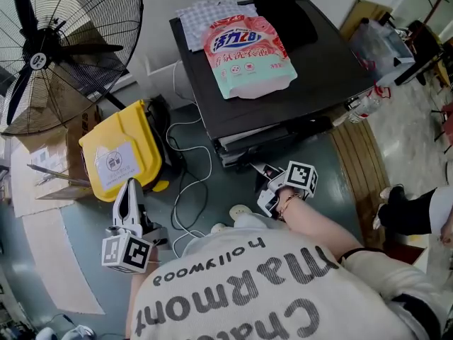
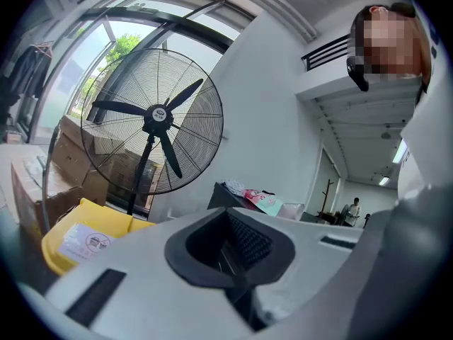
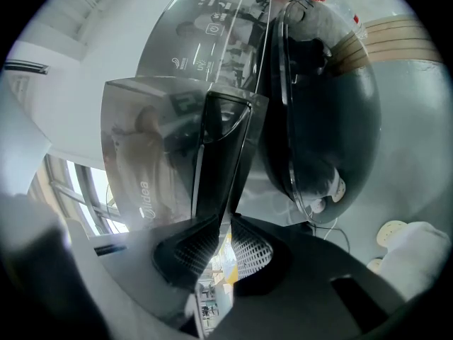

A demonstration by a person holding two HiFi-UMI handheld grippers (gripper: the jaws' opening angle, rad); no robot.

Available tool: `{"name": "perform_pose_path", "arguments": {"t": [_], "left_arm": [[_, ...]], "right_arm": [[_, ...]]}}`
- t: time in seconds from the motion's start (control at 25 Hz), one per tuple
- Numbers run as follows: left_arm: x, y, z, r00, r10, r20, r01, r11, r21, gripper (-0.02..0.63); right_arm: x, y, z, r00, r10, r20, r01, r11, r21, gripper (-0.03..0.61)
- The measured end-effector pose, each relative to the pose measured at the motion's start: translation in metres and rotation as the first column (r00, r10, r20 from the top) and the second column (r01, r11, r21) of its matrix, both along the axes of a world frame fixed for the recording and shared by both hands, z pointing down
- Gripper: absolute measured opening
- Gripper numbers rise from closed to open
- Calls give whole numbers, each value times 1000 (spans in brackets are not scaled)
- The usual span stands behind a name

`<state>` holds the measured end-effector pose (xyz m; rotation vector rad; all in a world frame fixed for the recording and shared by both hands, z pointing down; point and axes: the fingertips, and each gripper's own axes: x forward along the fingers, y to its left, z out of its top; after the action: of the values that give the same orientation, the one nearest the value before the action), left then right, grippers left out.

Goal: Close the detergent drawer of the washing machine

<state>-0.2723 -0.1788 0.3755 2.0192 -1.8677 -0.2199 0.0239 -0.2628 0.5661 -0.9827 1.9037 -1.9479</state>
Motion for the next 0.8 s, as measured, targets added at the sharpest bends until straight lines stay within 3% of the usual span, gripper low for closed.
{"name": "perform_pose_path", "arguments": {"t": [0.8], "left_arm": [[-5,-1,0,1000,-18,4,18,1000,7,8]], "right_arm": [[-4,-11,2,1000,9,-1,-9,1000,-14,69]]}}
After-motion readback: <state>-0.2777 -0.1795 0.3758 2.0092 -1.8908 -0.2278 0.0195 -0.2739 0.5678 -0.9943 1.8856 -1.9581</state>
